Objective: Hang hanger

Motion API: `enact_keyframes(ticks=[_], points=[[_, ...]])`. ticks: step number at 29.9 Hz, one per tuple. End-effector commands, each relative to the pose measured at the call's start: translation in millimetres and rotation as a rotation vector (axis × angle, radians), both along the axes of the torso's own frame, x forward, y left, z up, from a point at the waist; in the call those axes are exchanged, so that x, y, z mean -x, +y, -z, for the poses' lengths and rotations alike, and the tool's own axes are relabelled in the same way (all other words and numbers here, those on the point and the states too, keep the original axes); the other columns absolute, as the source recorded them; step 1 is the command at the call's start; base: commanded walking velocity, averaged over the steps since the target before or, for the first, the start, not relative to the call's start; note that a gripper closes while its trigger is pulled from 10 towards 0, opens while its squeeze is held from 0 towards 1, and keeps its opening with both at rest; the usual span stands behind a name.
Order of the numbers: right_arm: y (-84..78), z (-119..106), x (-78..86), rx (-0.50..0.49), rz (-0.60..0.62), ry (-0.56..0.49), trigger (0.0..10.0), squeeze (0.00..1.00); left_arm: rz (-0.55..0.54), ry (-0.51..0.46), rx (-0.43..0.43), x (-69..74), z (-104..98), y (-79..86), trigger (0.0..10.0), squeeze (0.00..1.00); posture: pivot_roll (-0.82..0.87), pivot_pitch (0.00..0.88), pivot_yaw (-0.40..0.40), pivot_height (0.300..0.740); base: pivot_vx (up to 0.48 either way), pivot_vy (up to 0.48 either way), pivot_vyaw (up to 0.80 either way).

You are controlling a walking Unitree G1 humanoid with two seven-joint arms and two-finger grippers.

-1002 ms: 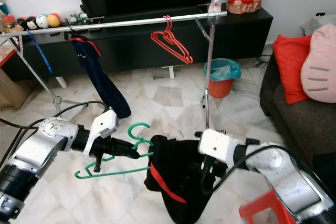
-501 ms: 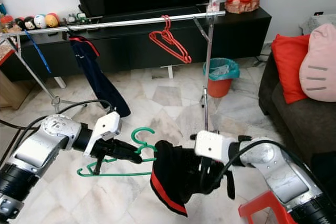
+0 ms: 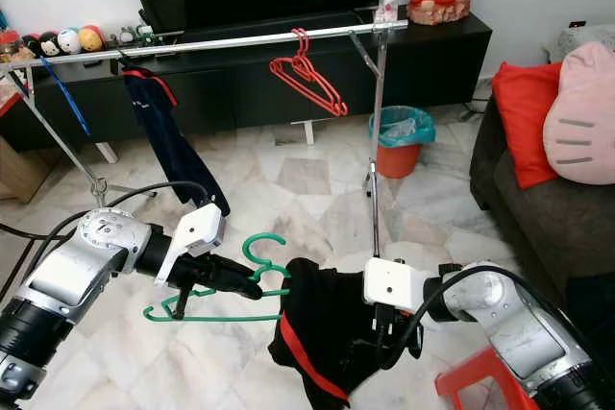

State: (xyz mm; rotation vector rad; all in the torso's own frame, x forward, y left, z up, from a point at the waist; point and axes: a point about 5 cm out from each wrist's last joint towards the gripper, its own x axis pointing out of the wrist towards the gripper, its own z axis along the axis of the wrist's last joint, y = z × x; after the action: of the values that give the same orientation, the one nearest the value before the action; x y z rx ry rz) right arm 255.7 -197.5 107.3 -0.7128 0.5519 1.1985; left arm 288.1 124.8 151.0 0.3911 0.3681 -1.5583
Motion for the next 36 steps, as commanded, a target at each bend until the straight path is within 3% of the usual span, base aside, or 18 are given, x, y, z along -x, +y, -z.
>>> enact_keyframes(ticks=[1,36], points=[[5.5,-0.7,0.2,-0.017,-0.026,-0.005,0.0,0.00,0.019,-0.033,0.015,-2.0,-8.9,-4.0,10.0,0.00,-0.08,0.000,0.114,0.740,0.000,0.000,0.00],[8.8,4.9,8.9,0.012,-0.088,0.046,0.0,0.00,0.012,-0.068,0.012,-8.5,-9.9,-10.7,10.0,0.00,-0.08,0.000,0.112,0.740,0.000,0.000,0.00]])
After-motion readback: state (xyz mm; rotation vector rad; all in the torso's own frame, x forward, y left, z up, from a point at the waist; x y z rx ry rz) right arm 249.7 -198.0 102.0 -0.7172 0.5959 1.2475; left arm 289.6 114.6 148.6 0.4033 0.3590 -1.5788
